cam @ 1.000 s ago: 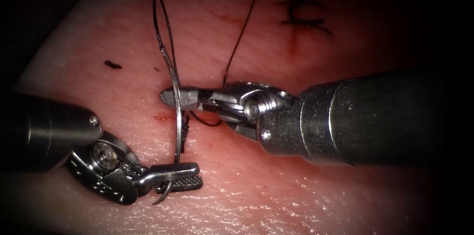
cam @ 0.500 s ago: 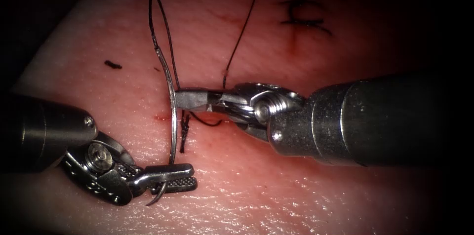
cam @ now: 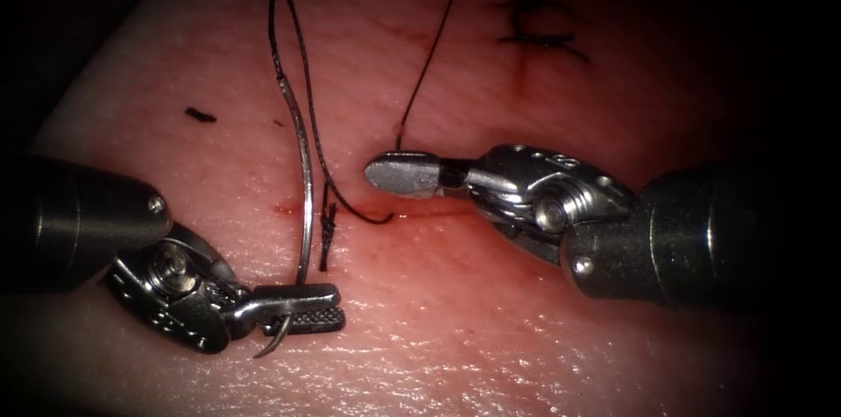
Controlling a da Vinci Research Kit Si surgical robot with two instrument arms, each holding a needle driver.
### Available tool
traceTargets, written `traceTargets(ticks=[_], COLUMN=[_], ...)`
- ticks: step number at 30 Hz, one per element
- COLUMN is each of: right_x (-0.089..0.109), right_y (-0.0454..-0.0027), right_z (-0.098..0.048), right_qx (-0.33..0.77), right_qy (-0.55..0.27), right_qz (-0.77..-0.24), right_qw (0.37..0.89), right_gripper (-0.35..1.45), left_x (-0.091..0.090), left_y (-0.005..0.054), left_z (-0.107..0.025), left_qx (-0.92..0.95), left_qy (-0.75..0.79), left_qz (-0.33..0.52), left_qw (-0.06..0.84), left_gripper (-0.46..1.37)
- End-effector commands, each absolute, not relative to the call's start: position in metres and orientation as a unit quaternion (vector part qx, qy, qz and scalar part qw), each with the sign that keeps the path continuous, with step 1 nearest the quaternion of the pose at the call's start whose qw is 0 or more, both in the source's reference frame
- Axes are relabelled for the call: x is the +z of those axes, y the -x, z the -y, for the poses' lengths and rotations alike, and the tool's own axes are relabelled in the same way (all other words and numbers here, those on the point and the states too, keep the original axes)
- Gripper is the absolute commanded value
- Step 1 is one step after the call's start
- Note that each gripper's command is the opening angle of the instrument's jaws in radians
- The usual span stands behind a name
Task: Wound Closure
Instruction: Pass needle from left hand to right jaws
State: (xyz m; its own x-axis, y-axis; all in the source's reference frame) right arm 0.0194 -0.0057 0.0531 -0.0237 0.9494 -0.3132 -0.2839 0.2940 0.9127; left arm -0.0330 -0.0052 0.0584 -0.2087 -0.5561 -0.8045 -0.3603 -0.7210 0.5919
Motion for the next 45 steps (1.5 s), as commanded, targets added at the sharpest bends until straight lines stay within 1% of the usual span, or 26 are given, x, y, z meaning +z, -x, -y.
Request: traceTargets(ticks=[1, 2, 3, 4, 5, 6, 7, 12, 27, 37, 45], right_x=[0.0528, 0.0526, 0.0523, 0.0521, 0.0518, 0.0514, 0.0513, 0.0509, 0.0521, 0.0521, 0.0519], right_y=[-0.0192, -0.0189, -0.0186, -0.0185, -0.0184, -0.0182, -0.0182, -0.018, -0.019, -0.0205, -0.0214], right_z=[0.0057, 0.0057, 0.0056, 0.0055, 0.0054, 0.0053, 0.0053, 0.0055, 0.0049, 0.0052, 0.0052], right_qx=[0.498, 0.498, 0.499, 0.5, 0.5, 0.501, 0.501, 0.502, 0.53, 0.53, 0.524], right_qy=[-0.327, -0.328, -0.329, -0.329, -0.33, -0.331, -0.332, -0.333, -0.294, -0.296, -0.286], right_qz=[-0.519, -0.521, -0.526, -0.528, -0.53, -0.53, -0.53, -0.529, -0.522, -0.493, -0.488], right_qw=[0.613, 0.61, 0.605, 0.603, 0.6, 0.599, 0.599, 0.598, 0.6, 0.624, 0.637], right_gripper=[0.44, 0.63, 0.86, 0.94, 1.1, 1.16, 1.17, 1.23, 1.24, 1.23, 1.21], left_x=[0.0586, 0.0587, 0.0589, 0.059, 0.0591, 0.0592, 0.0592, 0.0594, 0.0594, 0.0592, 0.0593], left_y=[0.033, 0.0329, 0.0329, 0.0329, 0.0329, 0.033, 0.0331, 0.0339, 0.0364, 0.0375, 0.0386], left_z=[0.0052, 0.0051, 0.0051, 0.0051, 0.005, 0.005, 0.005, 0.005, 0.0056, 0.0058, 0.0061], left_qx=[-0.687, -0.685, -0.683, -0.682, -0.681, -0.678, -0.677, -0.673, -0.668, -0.669, -0.67], left_qy=[-0.624, -0.624, -0.624, -0.623, -0.622, -0.621, -0.622, -0.618, -0.602, -0.597, -0.593], left_qz=[0.365, 0.368, 0.371, 0.373, 0.377, 0.383, 0.384, 0.396, 0.423, 0.426, 0.425], left_qw=[0.075, 0.077, 0.079, 0.081, 0.085, 0.088, 0.088, 0.095, 0.115, 0.126, 0.133], left_gripper=[-0.35, -0.35, -0.35, -0.35, -0.35, -0.35, -0.35, -0.35, -0.35, -0.35, -0.35])
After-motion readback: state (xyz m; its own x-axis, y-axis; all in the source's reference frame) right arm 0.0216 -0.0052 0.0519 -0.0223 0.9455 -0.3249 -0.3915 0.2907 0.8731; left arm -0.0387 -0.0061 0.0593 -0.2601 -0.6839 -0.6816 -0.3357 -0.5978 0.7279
